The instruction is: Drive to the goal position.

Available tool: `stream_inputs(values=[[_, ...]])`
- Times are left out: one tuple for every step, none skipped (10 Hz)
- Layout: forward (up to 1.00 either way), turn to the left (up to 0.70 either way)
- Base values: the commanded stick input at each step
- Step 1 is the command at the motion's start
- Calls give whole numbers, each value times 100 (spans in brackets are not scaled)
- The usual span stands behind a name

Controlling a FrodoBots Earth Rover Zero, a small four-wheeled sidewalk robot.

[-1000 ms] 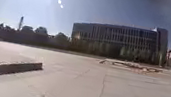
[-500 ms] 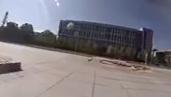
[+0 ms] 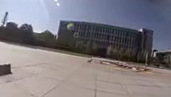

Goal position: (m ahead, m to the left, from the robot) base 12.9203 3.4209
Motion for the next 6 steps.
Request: stream_inputs(values=[[70, -14], [70, 0], [70, 0], [70, 0], [70, 0], [70, 0]])
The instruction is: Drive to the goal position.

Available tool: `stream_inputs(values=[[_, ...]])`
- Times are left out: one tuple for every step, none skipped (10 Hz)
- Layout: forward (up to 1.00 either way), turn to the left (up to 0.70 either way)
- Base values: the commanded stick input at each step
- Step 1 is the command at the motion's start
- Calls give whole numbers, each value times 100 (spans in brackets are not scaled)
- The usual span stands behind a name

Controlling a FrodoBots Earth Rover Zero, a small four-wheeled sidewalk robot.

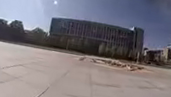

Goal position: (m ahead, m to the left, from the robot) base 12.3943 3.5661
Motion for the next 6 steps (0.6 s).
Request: stream_inputs(values=[[70, 0], [70, 0], [70, 0], [70, 0], [70, 0], [70, 0]])
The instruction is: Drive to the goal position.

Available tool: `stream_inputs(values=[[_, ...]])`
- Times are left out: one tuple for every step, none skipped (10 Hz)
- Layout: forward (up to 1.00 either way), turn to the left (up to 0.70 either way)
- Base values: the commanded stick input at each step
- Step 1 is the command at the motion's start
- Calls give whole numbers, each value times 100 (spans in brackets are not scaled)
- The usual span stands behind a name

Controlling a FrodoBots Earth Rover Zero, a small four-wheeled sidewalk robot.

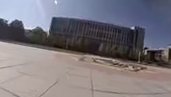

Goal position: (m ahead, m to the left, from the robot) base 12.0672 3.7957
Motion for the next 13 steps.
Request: stream_inputs(values=[[70, 0], [70, 0], [70, 0], [70, 0], [70, 0], [70, 0], [70, 0], [70, 0], [70, 0], [70, 0], [70, 0], [70, 0], [70, 0]])
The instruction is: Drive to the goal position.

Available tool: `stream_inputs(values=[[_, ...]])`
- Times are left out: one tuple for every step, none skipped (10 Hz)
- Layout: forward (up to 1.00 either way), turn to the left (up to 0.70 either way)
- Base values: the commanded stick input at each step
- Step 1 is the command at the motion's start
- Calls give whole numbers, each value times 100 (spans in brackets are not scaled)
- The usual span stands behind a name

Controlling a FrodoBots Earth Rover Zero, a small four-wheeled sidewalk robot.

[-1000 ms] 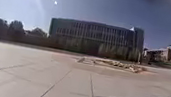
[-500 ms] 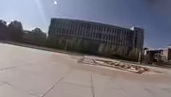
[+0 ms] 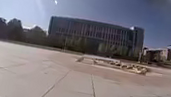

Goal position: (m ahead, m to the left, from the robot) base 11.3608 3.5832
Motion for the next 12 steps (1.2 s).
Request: stream_inputs(values=[[70, 0], [70, 0], [70, 0], [70, 0], [70, 0], [70, 0], [70, 0], [70, 0], [70, 0], [70, 0], [70, 0], [70, 0]])
